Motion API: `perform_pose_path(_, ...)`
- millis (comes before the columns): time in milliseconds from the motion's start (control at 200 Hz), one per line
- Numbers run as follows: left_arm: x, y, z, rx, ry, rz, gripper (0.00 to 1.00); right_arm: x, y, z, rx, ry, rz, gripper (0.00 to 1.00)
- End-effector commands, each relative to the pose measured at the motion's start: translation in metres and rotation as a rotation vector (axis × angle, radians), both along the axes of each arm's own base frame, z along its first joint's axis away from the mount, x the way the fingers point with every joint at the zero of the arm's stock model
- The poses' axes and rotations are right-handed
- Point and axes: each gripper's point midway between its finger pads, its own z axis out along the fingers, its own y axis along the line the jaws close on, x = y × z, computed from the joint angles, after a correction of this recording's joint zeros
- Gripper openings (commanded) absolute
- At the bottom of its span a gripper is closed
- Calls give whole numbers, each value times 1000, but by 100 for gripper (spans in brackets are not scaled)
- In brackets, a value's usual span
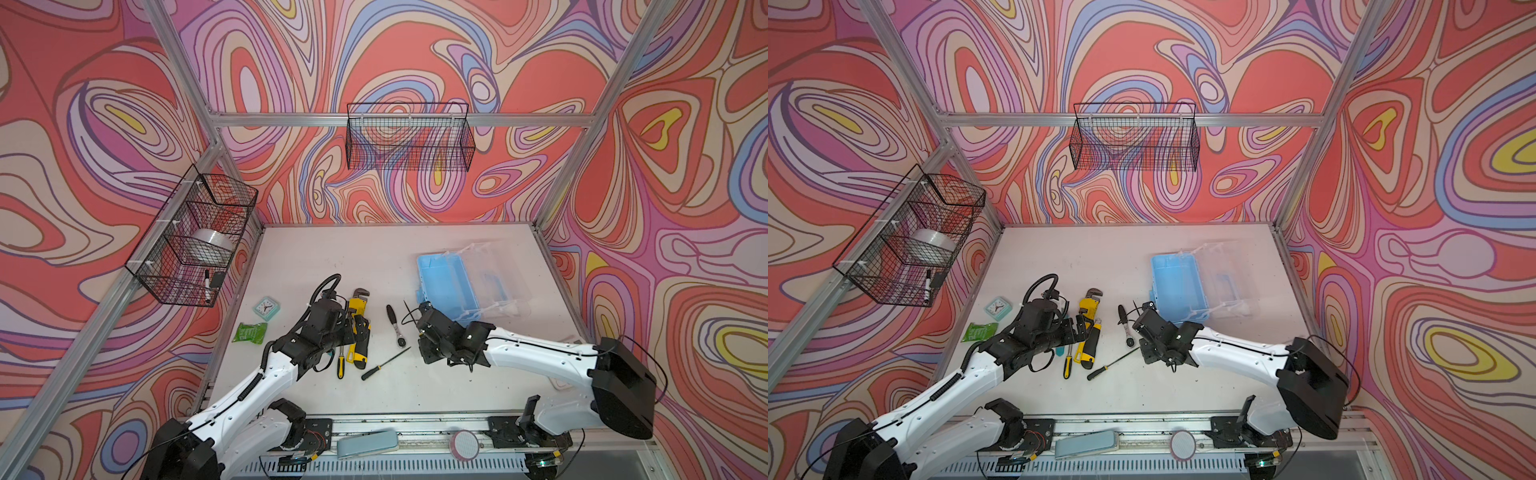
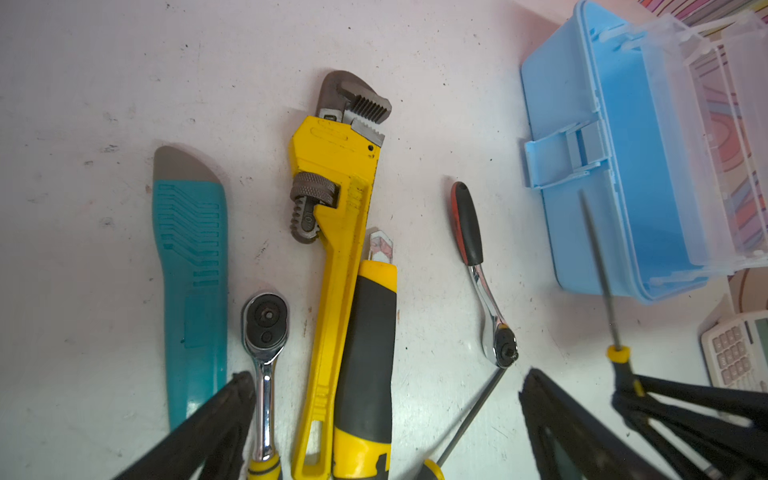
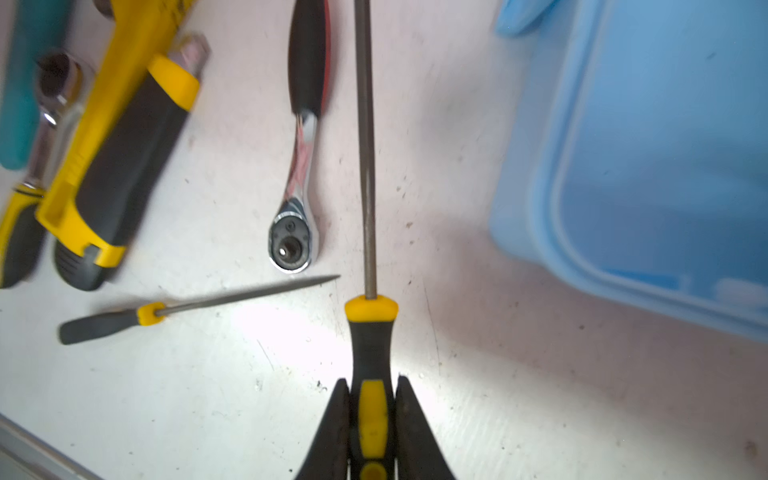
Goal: Pack the tool kit
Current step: 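Carry the file over the open box with the right gripper while left reaches tools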
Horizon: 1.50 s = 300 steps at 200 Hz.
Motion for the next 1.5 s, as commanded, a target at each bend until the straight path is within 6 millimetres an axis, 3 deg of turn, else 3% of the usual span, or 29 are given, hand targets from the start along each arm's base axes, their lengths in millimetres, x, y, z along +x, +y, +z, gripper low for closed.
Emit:
perform_pose_path(0,-2,5,3,80,5,-23,100,23,-19,35,43,-109,-20,9)
perform_pose_path(140,-7,3,4,168,-10,-63,100,52,-55,78,65,-220,-65,9)
perform_pose_path(245,-10,-3,4,220,-17,-113,100,76,-91,98,25,-276,-129,9)
perform_pose_path(546,-27,-23,2,378,-11,-309,100,130,-196,115,-99,-332,-316,11)
perform_pose_path(681,-34,-32,-2,424,5,-387,98,144,-224,114,-174,-335,-361,11)
perform_pose_path(866,-40,-39,-6,429,32,-449,97,158,-247,107,-203,-318,-383,10)
perform_pose_path(1072,-41,-43,-5,418,26,-463,97,157,-263,82,-261,-239,-390,8)
perform_pose_path(1497,-41,-47,-5,404,22,-478,98,147,-275,60,-317,-143,-437,13)
